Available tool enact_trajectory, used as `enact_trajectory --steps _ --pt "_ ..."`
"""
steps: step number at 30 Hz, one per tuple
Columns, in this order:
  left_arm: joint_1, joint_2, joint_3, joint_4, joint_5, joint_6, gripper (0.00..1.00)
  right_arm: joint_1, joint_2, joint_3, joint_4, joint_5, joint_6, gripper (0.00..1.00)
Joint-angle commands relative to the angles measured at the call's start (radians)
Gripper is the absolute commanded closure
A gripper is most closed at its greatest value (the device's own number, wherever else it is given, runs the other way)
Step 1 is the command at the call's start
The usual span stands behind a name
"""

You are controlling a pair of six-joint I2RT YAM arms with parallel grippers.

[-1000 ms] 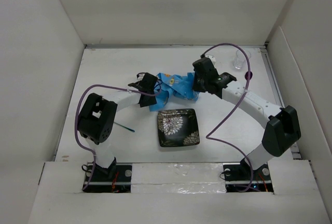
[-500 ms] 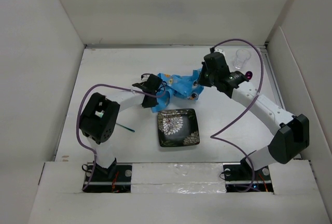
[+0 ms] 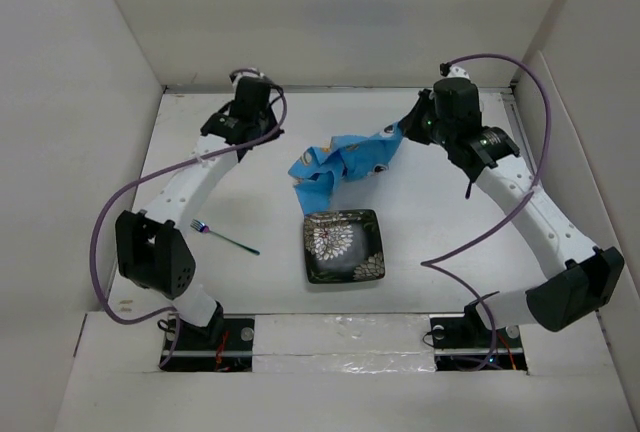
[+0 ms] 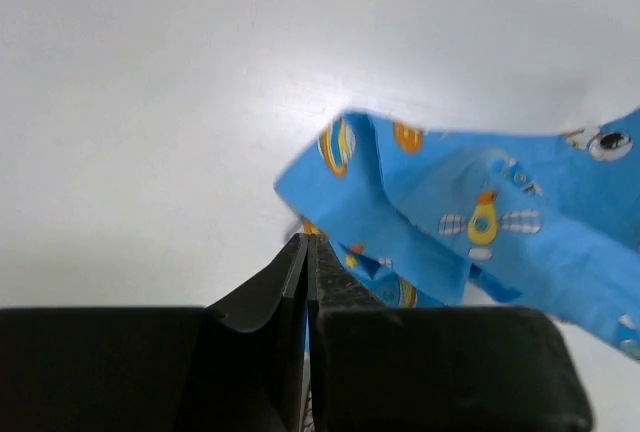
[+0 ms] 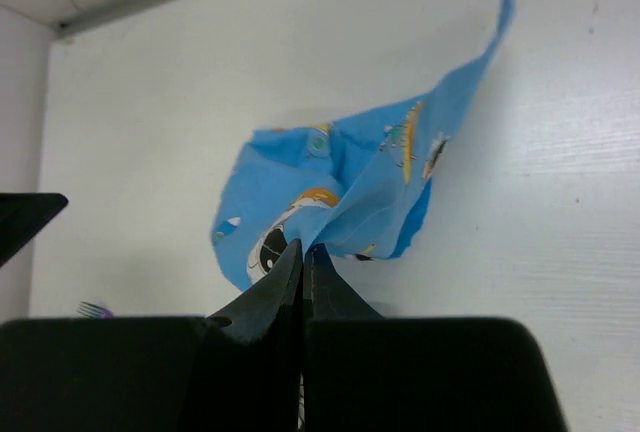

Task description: Set the dinner table for one person

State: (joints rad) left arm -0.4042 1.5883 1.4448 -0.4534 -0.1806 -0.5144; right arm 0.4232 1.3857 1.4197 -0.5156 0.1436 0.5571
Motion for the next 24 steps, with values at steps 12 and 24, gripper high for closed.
enact_trajectory --steps 12,24 --pt "-0.113 0.019 -0.258 0.007 0.213 0.048 0.58 -0.066 -0.076 -0.151 0.038 -0.035 0.037 1.0" --pt "-0.186 0.308 -0.08 0.021 0.146 0.085 0.4 -0.067 -0.039 -0.131 0.066 -0.105 0.04 1.0"
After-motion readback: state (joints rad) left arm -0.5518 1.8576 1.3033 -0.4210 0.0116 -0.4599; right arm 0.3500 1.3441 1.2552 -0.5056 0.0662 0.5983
